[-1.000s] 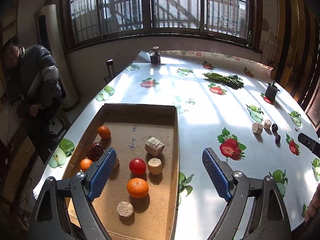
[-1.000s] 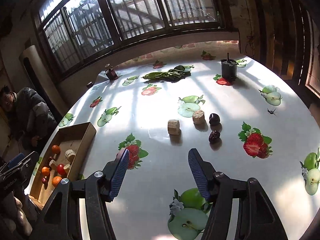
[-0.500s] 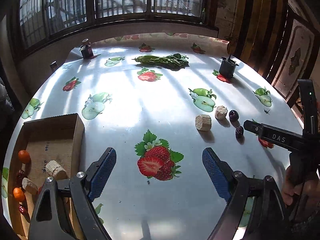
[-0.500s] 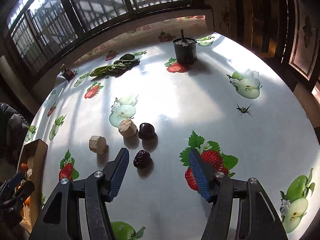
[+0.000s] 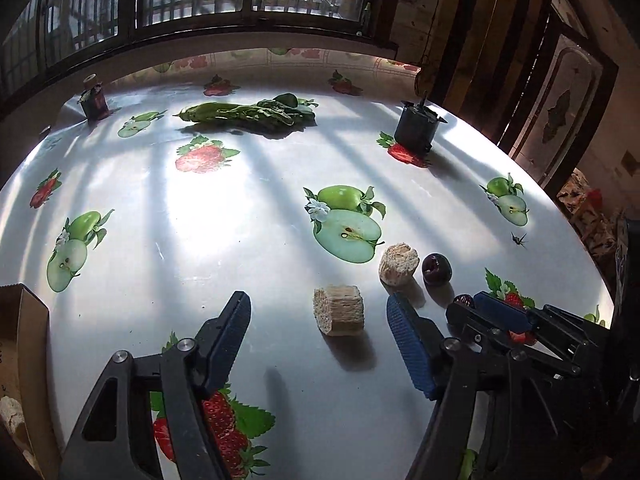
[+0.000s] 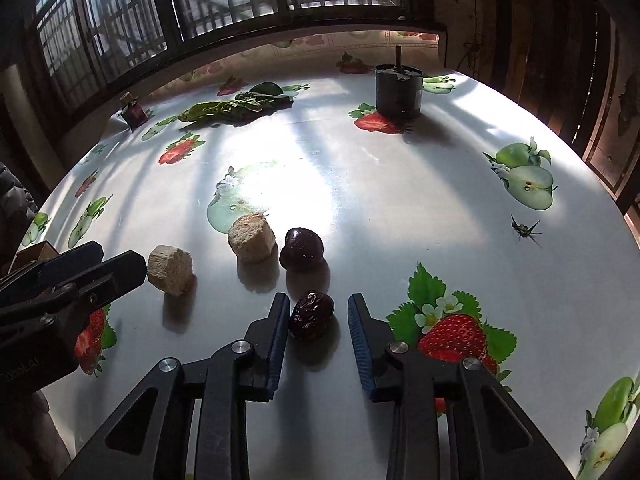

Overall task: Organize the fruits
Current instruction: 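Close the left tool on the square yam chunk while the right tool grips a dark date, then carry the yam chunk and date into the box and open both tools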

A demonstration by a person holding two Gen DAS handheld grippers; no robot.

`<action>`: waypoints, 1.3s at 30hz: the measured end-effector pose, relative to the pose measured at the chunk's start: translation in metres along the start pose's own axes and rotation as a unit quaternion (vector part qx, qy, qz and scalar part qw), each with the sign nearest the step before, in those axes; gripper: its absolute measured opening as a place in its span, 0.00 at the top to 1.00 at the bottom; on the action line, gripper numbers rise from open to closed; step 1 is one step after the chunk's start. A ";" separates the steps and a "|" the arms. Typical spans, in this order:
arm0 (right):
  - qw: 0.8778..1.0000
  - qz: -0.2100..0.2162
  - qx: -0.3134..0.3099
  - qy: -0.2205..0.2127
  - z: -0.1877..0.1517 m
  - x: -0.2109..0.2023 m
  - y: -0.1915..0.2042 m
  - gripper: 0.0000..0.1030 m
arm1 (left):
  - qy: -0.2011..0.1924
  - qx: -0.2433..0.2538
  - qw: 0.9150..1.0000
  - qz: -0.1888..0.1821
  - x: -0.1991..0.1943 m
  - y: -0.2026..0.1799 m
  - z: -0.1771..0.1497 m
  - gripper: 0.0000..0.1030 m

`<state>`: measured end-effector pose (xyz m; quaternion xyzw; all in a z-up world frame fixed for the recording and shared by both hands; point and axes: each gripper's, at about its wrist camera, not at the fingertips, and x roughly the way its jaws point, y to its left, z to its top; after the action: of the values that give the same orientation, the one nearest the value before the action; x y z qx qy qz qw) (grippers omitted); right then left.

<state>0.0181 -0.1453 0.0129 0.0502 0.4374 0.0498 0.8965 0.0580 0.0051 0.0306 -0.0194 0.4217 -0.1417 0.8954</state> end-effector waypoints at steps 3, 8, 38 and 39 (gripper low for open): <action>1.000 -0.006 -0.002 -0.001 -0.001 -0.001 0.001 0.70 | 0.009 0.006 1.000 -0.014 0.012 -0.005 -0.001 0.44; 1.000 -0.017 -0.012 -0.003 -0.002 0.000 0.005 0.70 | 0.026 0.004 0.999 -0.024 0.024 -0.003 -0.006 0.74; 0.998 0.024 -0.005 -0.054 -0.005 -0.028 0.022 0.81 | -0.024 -0.069 0.997 -0.016 -0.086 0.056 -0.037 0.79; 0.998 0.033 -0.007 -0.054 -0.006 -0.033 0.028 0.81 | -0.024 -0.076 0.997 -0.008 -0.097 0.065 -0.044 0.79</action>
<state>-0.0083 -0.1217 0.0386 0.0608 0.3858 0.0796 0.9171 -0.0182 0.0975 0.0651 -0.0936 0.4099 -0.1160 0.8999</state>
